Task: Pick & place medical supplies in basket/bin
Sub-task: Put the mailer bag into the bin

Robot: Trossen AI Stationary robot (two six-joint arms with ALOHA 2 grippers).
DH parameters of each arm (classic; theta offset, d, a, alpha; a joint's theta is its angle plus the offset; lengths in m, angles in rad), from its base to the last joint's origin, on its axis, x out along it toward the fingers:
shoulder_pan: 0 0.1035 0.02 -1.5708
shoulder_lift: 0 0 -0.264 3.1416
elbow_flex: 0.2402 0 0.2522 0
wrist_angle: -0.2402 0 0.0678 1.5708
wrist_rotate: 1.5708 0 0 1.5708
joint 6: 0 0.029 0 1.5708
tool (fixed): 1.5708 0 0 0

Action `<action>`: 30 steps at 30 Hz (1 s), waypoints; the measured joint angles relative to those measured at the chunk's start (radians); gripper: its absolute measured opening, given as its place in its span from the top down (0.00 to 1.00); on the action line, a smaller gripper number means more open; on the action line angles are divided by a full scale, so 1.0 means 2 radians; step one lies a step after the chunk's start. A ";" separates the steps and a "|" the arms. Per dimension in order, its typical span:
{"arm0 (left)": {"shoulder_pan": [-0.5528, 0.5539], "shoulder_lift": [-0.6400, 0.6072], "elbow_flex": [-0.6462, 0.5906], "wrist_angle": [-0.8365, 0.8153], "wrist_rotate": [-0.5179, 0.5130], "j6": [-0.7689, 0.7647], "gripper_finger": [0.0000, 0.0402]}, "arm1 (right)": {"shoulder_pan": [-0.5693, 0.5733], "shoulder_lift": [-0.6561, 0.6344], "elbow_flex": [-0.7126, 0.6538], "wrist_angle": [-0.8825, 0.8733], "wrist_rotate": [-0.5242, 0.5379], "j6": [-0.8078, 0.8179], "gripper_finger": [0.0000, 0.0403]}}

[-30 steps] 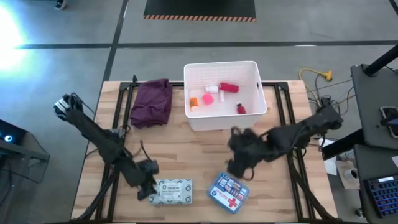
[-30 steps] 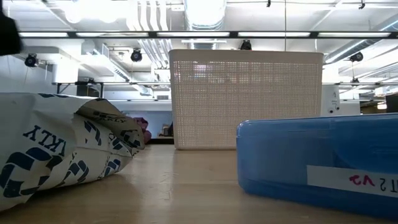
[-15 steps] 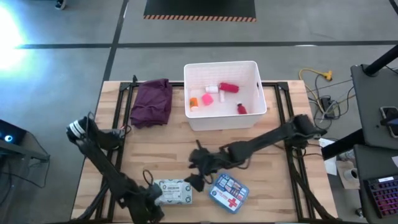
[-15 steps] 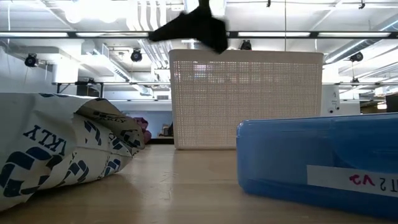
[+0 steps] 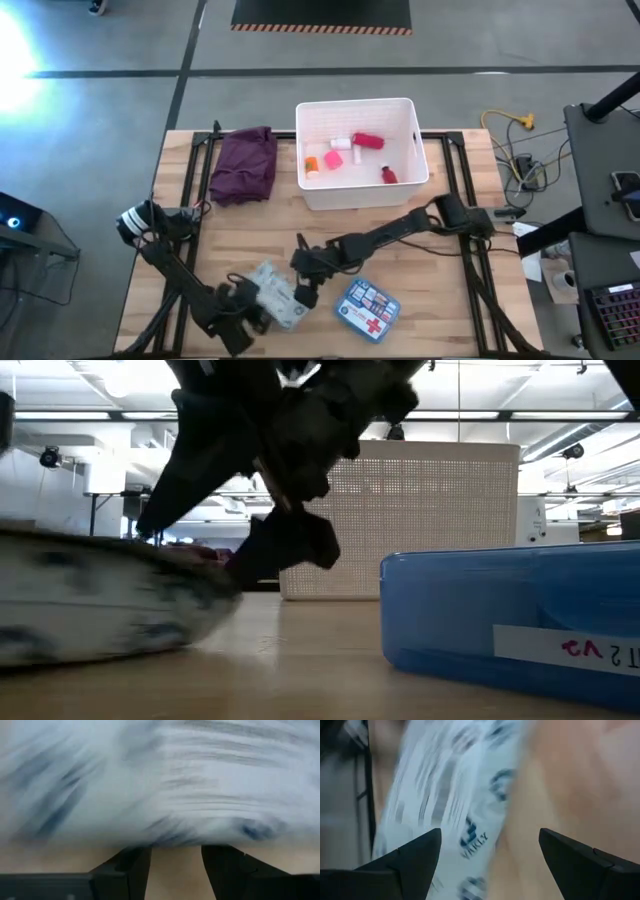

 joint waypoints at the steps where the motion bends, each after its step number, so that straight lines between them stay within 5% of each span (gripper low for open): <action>1: 0.000 -0.003 -0.003 -0.032 -0.008 -0.010 0.61 | -0.003 0.003 0.000 0.001 -0.015 -0.002 0.19; 5: 0.000 -0.032 -0.015 -0.108 -0.026 -0.038 0.61 | -0.018 0.013 0.000 0.029 -0.054 0.011 0.19; 10: 0.010 -0.073 -0.067 -0.079 -0.039 -0.040 0.61 | -0.029 0.020 0.000 0.057 -0.057 0.028 0.19; 15: 0.017 -0.111 -0.139 -0.006 -0.074 -0.047 0.61 | -0.039 0.032 0.000 0.076 -0.057 0.054 0.19; 22: 0.016 -0.183 -0.273 0.243 -0.123 -0.088 0.61 | -0.042 0.057 0.002 0.075 -0.069 0.060 0.19; 30: 0.018 -0.256 -0.311 0.275 -0.184 -0.085 0.61 | -0.043 0.057 0.001 0.071 -0.071 0.049 0.19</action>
